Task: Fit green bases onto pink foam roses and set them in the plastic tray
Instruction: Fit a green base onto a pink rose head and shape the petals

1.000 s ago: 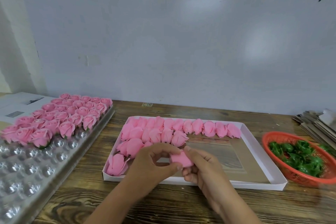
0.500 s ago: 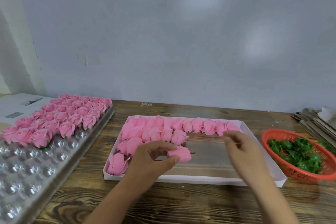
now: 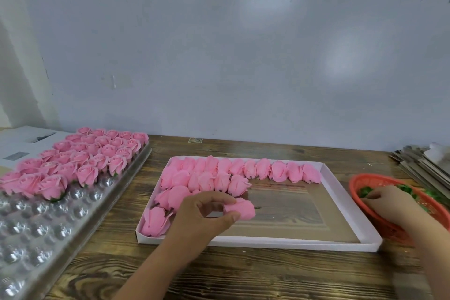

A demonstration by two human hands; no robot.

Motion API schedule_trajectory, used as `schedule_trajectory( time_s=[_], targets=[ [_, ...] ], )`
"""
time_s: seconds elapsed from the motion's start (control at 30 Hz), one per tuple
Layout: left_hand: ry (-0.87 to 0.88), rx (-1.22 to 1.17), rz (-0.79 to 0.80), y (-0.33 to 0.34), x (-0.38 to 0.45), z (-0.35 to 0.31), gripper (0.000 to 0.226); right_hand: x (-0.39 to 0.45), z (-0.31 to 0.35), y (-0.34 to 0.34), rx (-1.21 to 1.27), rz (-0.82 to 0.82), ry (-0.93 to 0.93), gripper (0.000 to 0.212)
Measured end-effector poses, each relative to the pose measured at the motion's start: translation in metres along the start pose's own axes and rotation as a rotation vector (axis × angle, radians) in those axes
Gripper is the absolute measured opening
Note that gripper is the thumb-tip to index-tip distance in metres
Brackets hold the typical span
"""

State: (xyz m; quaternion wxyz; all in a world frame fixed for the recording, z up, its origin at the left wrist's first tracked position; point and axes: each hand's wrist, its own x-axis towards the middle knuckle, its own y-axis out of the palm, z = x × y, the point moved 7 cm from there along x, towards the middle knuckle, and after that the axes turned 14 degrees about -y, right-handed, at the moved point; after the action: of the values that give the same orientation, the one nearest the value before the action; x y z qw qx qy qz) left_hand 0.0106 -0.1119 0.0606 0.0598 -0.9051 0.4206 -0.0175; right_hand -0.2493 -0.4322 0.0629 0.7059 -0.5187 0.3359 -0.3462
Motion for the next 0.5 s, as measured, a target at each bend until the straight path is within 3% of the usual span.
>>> schedule_trajectory(
  time_s=[0.13,0.33,0.5],
  targets=[
    [0.001,-0.008,-0.009,-0.001,0.0,-0.001,0.028,0.001,-0.002,-0.009,-0.001,-0.055,-0.002,0.018],
    [0.003,0.002,-0.013,-0.001,0.0,-0.001,0.028,-0.008,-0.005,-0.034,0.092,-0.278,0.021,0.04],
    [-0.004,-0.009,-0.021,-0.002,0.001,-0.001,0.028,-0.014,-0.001,-0.034,0.102,-0.229,0.061,0.048]
  ],
)
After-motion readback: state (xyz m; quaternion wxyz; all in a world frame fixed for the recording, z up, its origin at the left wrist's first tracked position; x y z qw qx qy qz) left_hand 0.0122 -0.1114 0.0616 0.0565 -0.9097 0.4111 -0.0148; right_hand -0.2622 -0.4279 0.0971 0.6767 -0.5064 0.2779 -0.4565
